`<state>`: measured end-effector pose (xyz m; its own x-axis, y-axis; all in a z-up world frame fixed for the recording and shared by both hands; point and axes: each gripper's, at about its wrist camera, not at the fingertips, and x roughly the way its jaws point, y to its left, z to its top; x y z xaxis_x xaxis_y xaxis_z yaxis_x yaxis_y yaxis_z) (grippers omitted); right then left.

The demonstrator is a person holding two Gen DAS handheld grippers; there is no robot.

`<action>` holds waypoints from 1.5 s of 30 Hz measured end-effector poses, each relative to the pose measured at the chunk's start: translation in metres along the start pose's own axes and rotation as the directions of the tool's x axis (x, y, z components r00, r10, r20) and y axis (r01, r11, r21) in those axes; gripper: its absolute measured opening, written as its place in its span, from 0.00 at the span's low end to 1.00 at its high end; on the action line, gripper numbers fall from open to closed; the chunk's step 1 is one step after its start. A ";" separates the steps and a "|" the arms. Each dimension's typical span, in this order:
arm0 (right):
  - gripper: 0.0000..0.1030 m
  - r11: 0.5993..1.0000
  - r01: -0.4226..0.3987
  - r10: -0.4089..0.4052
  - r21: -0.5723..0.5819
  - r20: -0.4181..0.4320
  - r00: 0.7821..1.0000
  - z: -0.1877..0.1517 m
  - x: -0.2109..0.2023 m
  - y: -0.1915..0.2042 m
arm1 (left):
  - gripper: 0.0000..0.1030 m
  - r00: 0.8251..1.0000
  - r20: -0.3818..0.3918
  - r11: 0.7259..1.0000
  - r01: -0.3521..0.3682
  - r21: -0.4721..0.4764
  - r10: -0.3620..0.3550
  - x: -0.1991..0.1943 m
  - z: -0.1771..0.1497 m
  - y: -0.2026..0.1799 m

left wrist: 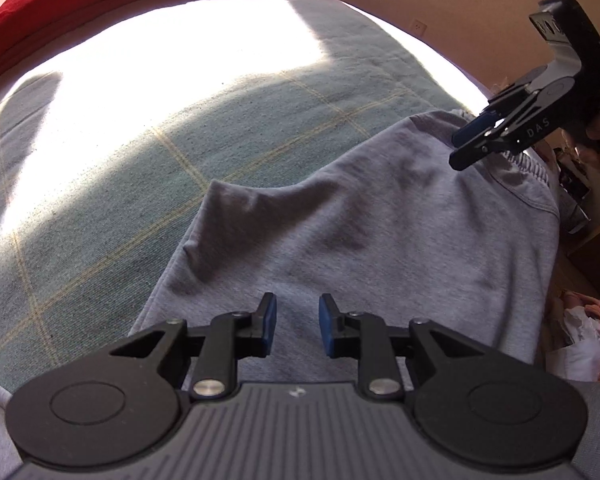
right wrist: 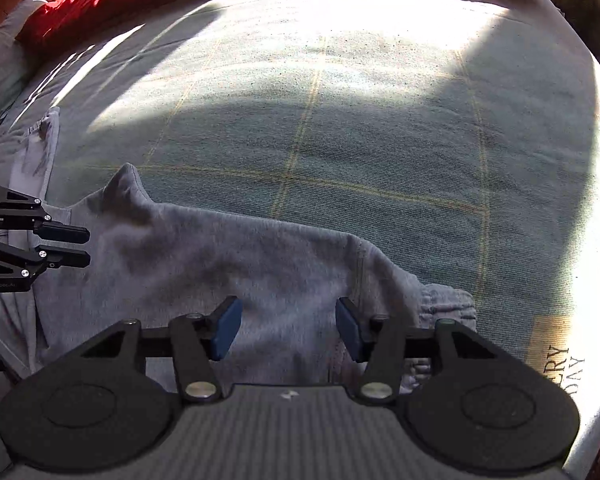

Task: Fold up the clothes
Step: 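Press both open tools onto the folded grey sweatpants to flatten them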

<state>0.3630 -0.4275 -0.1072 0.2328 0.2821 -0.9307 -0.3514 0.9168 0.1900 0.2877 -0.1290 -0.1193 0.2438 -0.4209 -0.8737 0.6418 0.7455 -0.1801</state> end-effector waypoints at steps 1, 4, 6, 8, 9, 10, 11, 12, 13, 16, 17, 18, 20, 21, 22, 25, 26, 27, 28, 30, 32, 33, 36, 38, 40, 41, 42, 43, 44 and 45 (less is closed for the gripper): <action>0.55 1.000 0.003 -0.003 0.025 -0.004 1.000 0.000 0.005 -0.003 | 0.23 1.000 -0.020 1.000 -0.008 -0.005 0.008 0.005 -0.003 0.001; 0.56 0.995 0.005 -0.003 0.102 -0.018 1.000 0.002 0.019 -0.010 | 0.23 1.000 -0.021 1.000 -0.003 -0.004 0.003 0.008 -0.007 0.004; 0.62 0.994 0.028 -0.025 0.103 -0.036 0.999 0.005 0.025 -0.004 | 0.23 1.000 -0.018 1.000 0.001 -0.007 -0.001 0.003 -0.006 0.005; 0.71 0.995 0.050 -0.046 0.086 -0.050 0.998 0.007 0.026 0.005 | 0.23 1.000 -0.012 1.000 0.007 -0.003 -0.007 -0.005 -0.006 0.004; 0.71 0.995 0.067 -0.063 0.074 -0.057 0.996 0.008 0.024 0.010 | 0.23 1.000 -0.007 1.000 0.011 0.002 -0.011 -0.011 -0.007 0.004; 0.71 0.995 0.081 -0.077 0.064 -0.062 0.995 0.009 0.022 0.014 | 0.23 1.000 0.001 1.000 0.013 0.008 -0.013 -0.017 -0.009 0.004; 0.71 0.994 0.083 -0.079 0.067 -0.059 0.995 0.012 0.016 0.019 | 0.23 1.000 0.009 1.000 0.014 0.016 -0.014 -0.023 -0.012 0.004; 0.71 0.994 0.082 -0.078 0.074 -0.054 0.996 0.015 0.011 0.023 | 0.24 1.000 0.015 1.000 0.015 0.026 -0.015 -0.027 -0.014 0.003; 0.71 0.993 0.082 -0.079 0.082 -0.042 0.996 0.020 0.004 0.029 | 0.25 1.000 0.019 0.999 0.017 0.037 -0.018 -0.031 -0.017 0.002; 0.71 0.995 0.071 -0.070 0.063 -0.029 0.997 0.031 -0.005 0.052 | 0.32 1.000 0.019 0.997 0.023 0.076 -0.025 -0.037 -0.028 0.002; 0.71 0.997 0.071 -0.070 0.043 -0.031 0.997 0.033 -0.002 0.061 | 0.32 1.000 0.017 0.996 0.023 0.085 -0.024 -0.037 -0.031 0.002; 0.71 0.997 0.072 -0.071 0.022 -0.035 0.997 0.035 0.001 0.070 | 0.32 1.000 0.012 0.996 0.022 0.087 -0.023 -0.035 -0.034 0.002; 0.71 0.996 0.087 -0.088 -0.018 -0.065 0.994 0.034 0.015 0.088 | 0.32 1.000 -0.018 0.997 0.014 0.073 -0.012 -0.028 -0.038 0.004; 0.71 0.996 0.088 -0.089 -0.025 -0.085 0.992 0.033 0.024 0.094 | 0.32 0.999 -0.048 0.998 0.016 0.067 -0.012 -0.023 -0.039 0.004; 0.71 0.996 0.087 -0.090 -0.030 -0.106 0.990 0.031 0.034 0.099 | 0.33 0.998 -0.066 0.998 0.018 0.063 -0.014 -0.020 -0.042 0.006; 0.91 0.993 0.114 -0.120 -0.042 -0.178 0.977 0.022 0.060 0.107 | 0.35 0.998 -0.052 0.999 0.034 0.030 -0.033 -0.019 -0.049 0.012; 0.97 0.993 0.112 -0.119 -0.048 -0.181 0.976 0.020 0.065 0.110 | 0.37 0.998 -0.048 0.999 0.042 0.018 -0.041 -0.020 -0.051 0.013; 1.00 0.993 0.111 -0.119 -0.051 -0.182 0.976 0.019 0.068 0.113 | 0.37 0.998 -0.044 0.999 0.045 0.009 -0.045 -0.020 -0.052 0.014; 1.00 0.992 0.110 -0.118 -0.052 -0.186 0.975 0.019 0.069 0.113 | 0.38 0.998 -0.041 0.999 0.045 0.003 -0.045 -0.019 -0.052 0.014; 1.00 0.992 0.109 -0.118 -0.056 -0.194 0.974 0.019 0.070 0.113 | 0.40 0.998 -0.034 0.999 0.046 -0.009 -0.046 -0.019 -0.054 0.015; 1.00 0.992 0.107 -0.117 -0.060 -0.202 0.972 0.020 0.071 0.112 | 0.44 0.998 -0.033 0.999 0.044 -0.021 -0.045 -0.019 -0.053 0.014; 1.00 0.992 0.106 -0.116 -0.061 -0.207 0.971 0.020 0.072 0.112 | 0.47 0.998 -0.033 0.999 0.043 -0.027 -0.044 -0.019 -0.053 0.013; 1.00 0.992 0.103 -0.115 -0.067 -0.219 0.969 0.021 0.074 0.111 | 0.54 0.999 -0.039 0.999 0.035 -0.018 -0.036 -0.018 -0.051 0.007; 1.00 0.992 0.104 -0.118 -0.072 -0.224 0.967 0.021 0.075 0.111 | 0.54 0.999 -0.044 1.000 0.020 0.009 -0.019 -0.018 -0.051 0.001; 1.00 0.991 0.114 -0.126 -0.065 -0.219 0.968 0.021 0.075 0.113 | 0.55 0.999 -0.043 1.000 0.013 0.020 -0.012 -0.017 -0.052 -0.001; 1.00 0.991 0.119 -0.128 -0.055 -0.212 0.969 0.020 0.075 0.113 | 0.56 0.999 -0.040 1.000 0.012 0.021 -0.012 -0.017 -0.052 -0.002; 1.00 0.991 0.122 -0.130 -0.051 -0.205 0.970 0.019 0.074 0.113 | 0.56 0.999 -0.037 1.000 0.010 0.020 -0.009 -0.017 -0.053 -0.002; 1.00 0.991 0.124 -0.131 -0.050 -0.198 0.971 0.017 0.073 0.113 | 0.56 0.999 -0.033 1.000 0.007 0.018 -0.006 -0.017 -0.054 -0.003; 1.00 0.991 0.126 -0.133 -0.048 -0.190 0.973 0.016 0.072 0.113 | 0.58 1.000 -0.029 1.000 0.004 0.015 -0.003 -0.017 -0.054 -0.004; 1.00 0.991 0.125 -0.132 -0.046 -0.186 0.974 0.015 0.071 0.113 | 0.59 1.000 -0.023 1.000 -0.002 0.011 0.002 -0.017 -0.056 -0.005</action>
